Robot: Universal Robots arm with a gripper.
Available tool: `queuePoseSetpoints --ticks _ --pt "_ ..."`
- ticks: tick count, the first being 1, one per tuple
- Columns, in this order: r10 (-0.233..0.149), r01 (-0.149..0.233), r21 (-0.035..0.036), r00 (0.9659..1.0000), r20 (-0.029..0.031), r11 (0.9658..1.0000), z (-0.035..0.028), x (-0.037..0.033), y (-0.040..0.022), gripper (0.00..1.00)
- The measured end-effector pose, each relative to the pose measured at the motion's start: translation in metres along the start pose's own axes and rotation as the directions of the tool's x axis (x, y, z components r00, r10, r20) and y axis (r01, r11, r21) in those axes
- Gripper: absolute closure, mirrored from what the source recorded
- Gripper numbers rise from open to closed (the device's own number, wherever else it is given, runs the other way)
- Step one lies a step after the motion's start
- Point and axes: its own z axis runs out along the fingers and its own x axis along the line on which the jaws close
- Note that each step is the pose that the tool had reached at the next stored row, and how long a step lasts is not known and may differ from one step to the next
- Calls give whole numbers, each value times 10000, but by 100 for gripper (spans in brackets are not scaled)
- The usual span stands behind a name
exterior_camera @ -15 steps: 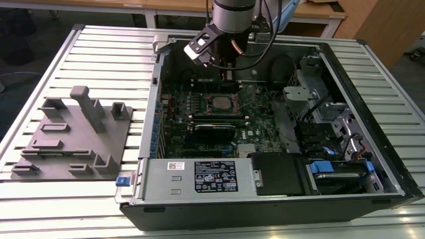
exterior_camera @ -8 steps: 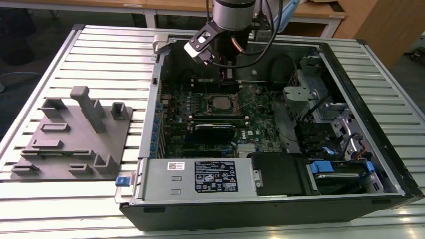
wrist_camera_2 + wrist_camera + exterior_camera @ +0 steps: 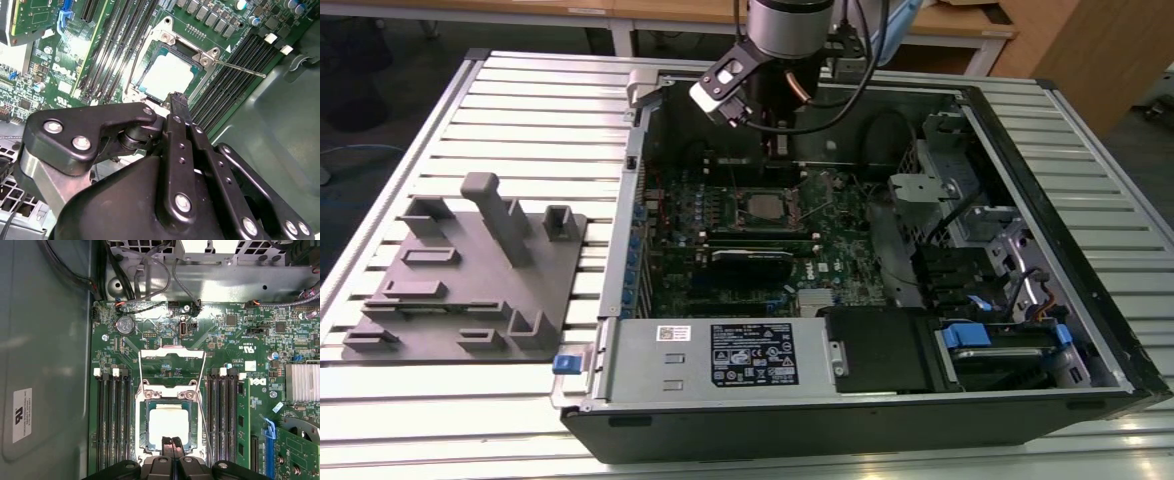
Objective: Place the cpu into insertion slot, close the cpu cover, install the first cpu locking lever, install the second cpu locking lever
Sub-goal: 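Close the cpu cover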
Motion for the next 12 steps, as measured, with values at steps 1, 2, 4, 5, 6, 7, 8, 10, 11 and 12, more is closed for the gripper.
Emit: queuePoseSetpoints --ticks 1,2,4,5,6,7,8,10,11,12 --pt "-2 2 1 10000 1 10000 -1 0 3 90" --pt "-1 1 2 10000 2 10000 -1 0 6 90" --pt "0 0 2 10000 2 10000 0 0 16 90" --pt "0 0 1 10000 1 10000 0 0 21 90" --pt "0 0 1 10000 2 10000 0 0 27 90" --pt "0 0 1 10000 1 10000 0 0 30 90" --pt "0 0 1 10000 1 10000 0 0 31 90" --pt "2 -2 1 10000 1 10000 1 0 31 90" --pt "1 -1 1 10000 1 10000 0 0 31 90" --pt "0 0 1 10000 1 10000 1 0 32 90"
